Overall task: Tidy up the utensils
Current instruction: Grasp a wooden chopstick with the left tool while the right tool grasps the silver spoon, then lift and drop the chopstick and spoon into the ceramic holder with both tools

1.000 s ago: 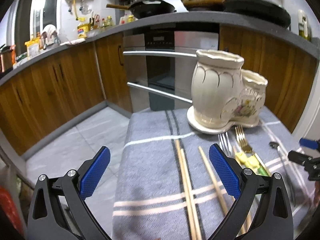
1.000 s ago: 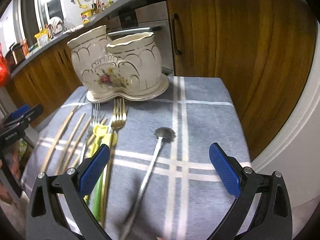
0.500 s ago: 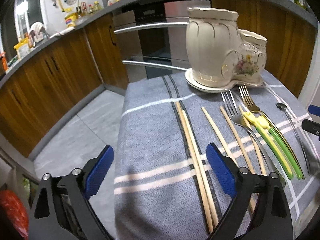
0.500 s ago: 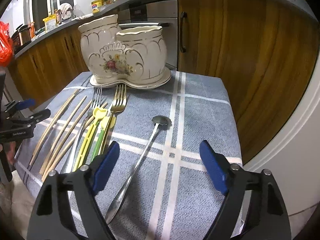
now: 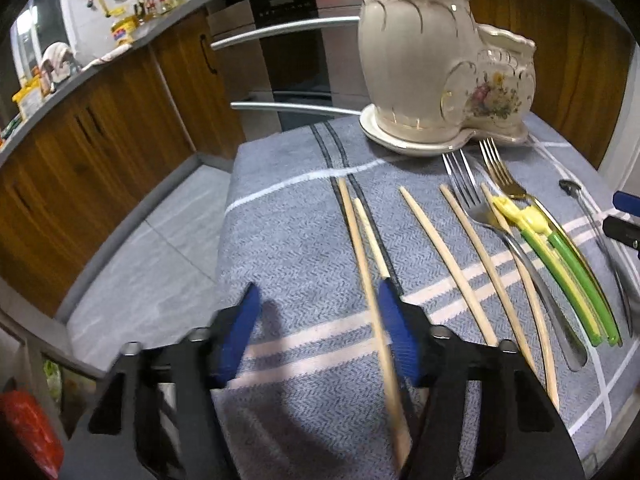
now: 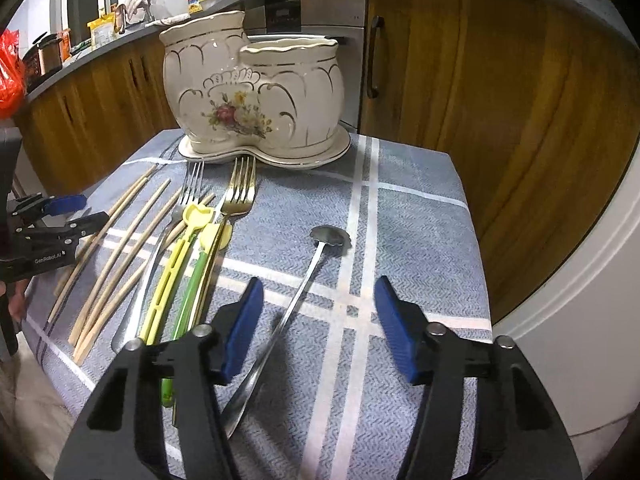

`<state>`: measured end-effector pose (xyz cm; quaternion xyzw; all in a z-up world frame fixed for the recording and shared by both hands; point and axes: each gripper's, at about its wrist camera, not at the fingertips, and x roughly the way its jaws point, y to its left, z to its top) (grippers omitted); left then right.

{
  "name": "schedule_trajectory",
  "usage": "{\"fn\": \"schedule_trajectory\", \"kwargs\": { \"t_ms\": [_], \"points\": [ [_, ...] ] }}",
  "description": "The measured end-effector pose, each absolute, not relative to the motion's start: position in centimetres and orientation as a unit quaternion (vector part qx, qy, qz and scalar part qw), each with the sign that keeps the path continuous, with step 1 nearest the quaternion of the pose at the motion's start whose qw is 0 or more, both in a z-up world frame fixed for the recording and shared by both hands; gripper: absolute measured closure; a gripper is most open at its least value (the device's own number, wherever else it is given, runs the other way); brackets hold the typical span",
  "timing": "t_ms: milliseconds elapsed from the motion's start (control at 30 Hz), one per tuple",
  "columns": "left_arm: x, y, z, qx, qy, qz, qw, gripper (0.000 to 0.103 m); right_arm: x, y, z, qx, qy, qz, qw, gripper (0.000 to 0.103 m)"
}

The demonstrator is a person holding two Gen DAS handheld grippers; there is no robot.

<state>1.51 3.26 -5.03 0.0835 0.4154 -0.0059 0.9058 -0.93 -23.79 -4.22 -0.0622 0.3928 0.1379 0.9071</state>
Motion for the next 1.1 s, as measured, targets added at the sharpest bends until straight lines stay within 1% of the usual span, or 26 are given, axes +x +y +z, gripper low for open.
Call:
{"fn": "schedule_trajectory", "kwargs": {
  "t_ms": [33, 67, 133, 200, 233, 300, 367, 433, 500, 600, 633, 700, 767, 900, 1033, 1100],
  "points": [
    [1.6, 3.2, -5.0, 0.083, 0.417, -0.008, 0.905, 0.056, -0.8, -23.8, -4.3, -0.059, 0.396, 0.14, 0.906, 0.049],
    [1.8, 2.9, -4.9, 0.089, 0.421, -0.012, 0.903, 0.059, -0.7, -23.7, -4.4, -0.057, 0.398, 0.143, 0.904, 0.05],
    [2.0, 2.2, -4.9, 0.108, 0.424, -0.017, 0.899, 0.071, -0.5, -23.5, -4.7, -0.056, 0.405, 0.146, 0.901, 0.057],
    [2.3, 1.6, -4.9, 0.12, 0.427, -0.022, 0.896, 0.079, -0.3, -23.2, -5.0, -0.059, 0.411, 0.145, 0.898, 0.068],
    [2.4, 1.3, -4.9, 0.125, 0.43, -0.024, 0.894, 0.082, 0.0, -23.1, -5.3, -0.057, 0.418, 0.144, 0.895, 0.07],
    [2.9, 1.2, -4.8, 0.126, 0.436, -0.03, 0.891, 0.084, 0.4, -23.0, -5.5, -0.052, 0.42, 0.142, 0.895, 0.077],
    [3.8, 1.3, -4.7, 0.116, 0.442, -0.036, 0.889, 0.084, 0.9, -22.8, -5.5, -0.051, 0.419, 0.139, 0.896, 0.081],
    [4.6, 1.5, -4.7, 0.105, 0.445, -0.038, 0.888, 0.084, 1.4, -22.5, -5.5, -0.055, 0.416, 0.134, 0.898, 0.082],
    [5.1, 1.4, -4.7, 0.106, 0.447, -0.037, 0.887, 0.085, 1.8, -22.2, -5.5, -0.056, 0.415, 0.135, 0.898, 0.094],
    [5.4, 1.1, -4.8, 0.102, 0.447, -0.046, 0.888, 0.097, 1.9, -21.8, -5.5, -0.061, 0.41, 0.139, 0.899, 0.095],
    [5.4, 1.0, -4.9, 0.107, 0.444, -0.045, 0.889, 0.098, 1.9, -21.9, -5.5, -0.055, 0.411, 0.144, 0.899, 0.096],
    [5.1, 1.0, -4.9, 0.105, 0.439, -0.045, 0.891, 0.098, 1.9, -22.3, -5.4, -0.039, 0.409, 0.149, 0.9, 0.1],
    [5.1, 1.4, -4.7, 0.087, 0.437, -0.05, 0.894, 0.098, 1.6, -22.9, -4.8, -0.028, 0.396, 0.15, 0.906, 0.101],
    [4.1, 2.3, -3.2, 0.056, 0.404, -0.063, 0.911, 0.098, 0.7, -23.8, -3.1, -0.006, 0.354, 0.163, 0.921, 0.102],
    [2.9, 3.1, -0.4, 0.019, 0.342, -0.083, 0.936, 0.098, 0.0, -24.4, -1.1, 0.016, 0.31, 0.17, 0.935, 0.102],
    [2.4, 3.4, 1.2, 0.002, 0.309, -0.092, 0.947, 0.098, -0.2, -24.5, 0.5, 0.018, 0.272, 0.169, 0.947, 0.102]
  ]
}}
